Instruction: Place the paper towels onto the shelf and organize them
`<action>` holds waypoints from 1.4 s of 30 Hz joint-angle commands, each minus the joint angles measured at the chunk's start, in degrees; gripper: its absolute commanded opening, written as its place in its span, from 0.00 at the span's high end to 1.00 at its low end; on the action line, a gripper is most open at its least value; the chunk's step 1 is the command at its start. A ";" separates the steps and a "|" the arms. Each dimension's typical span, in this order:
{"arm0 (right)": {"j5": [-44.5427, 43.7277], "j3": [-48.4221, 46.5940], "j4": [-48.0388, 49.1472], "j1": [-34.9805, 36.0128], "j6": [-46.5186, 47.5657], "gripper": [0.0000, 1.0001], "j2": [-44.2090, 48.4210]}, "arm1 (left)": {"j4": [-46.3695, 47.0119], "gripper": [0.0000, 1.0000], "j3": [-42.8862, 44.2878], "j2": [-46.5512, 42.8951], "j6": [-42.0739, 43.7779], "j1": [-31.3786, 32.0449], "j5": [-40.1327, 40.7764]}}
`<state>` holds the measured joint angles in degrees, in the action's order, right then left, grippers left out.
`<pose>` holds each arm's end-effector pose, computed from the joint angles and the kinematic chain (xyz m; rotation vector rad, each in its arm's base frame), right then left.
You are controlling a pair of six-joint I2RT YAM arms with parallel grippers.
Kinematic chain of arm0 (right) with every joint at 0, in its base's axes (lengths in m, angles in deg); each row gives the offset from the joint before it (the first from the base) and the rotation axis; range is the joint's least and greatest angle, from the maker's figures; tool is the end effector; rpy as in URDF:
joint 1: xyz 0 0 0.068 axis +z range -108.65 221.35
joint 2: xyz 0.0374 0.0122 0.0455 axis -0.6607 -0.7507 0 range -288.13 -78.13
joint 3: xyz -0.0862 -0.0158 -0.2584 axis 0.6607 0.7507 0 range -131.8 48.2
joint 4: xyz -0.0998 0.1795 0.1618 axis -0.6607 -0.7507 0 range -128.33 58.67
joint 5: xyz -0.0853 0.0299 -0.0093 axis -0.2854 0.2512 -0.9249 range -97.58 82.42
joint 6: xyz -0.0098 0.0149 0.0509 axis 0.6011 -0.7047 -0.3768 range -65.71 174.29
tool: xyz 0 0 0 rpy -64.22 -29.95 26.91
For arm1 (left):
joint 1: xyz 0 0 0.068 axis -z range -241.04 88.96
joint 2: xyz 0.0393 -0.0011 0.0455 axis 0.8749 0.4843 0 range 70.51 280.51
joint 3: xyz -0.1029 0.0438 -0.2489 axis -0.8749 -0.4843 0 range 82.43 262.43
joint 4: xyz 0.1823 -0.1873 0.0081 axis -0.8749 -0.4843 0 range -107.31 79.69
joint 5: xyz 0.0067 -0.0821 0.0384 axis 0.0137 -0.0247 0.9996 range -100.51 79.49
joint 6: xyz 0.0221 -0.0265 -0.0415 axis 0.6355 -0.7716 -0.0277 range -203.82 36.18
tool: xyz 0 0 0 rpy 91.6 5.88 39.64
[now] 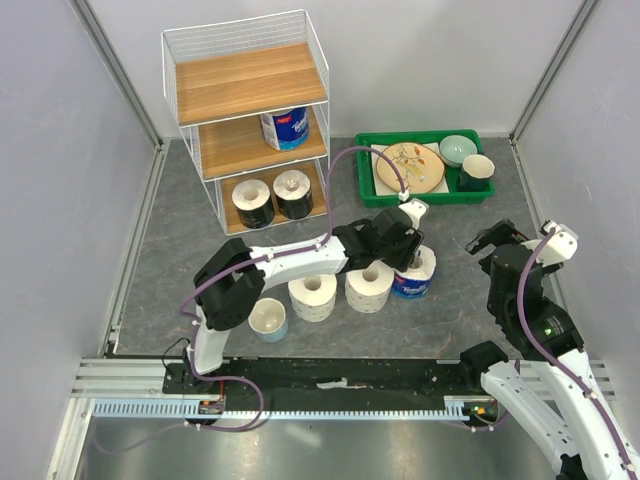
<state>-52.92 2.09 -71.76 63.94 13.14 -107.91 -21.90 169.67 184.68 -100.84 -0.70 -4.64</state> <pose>0.1015 0.0148 0.3306 0.7700 1.6953 -0.0227 0.2305 -0.3974 0.2287 0.7999 2.1689 -0.6039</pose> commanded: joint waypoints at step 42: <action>7.64 -14.98 -3.70 -0.18 7.40 0.04 -10.39 | -23.65 0.74 -9.28 -55.10 -11.63 -20.25 36.66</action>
<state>-46.25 -11.33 -75.86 63.94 20.09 -118.95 -46.71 162.92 131.50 -107.99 -18.56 22.29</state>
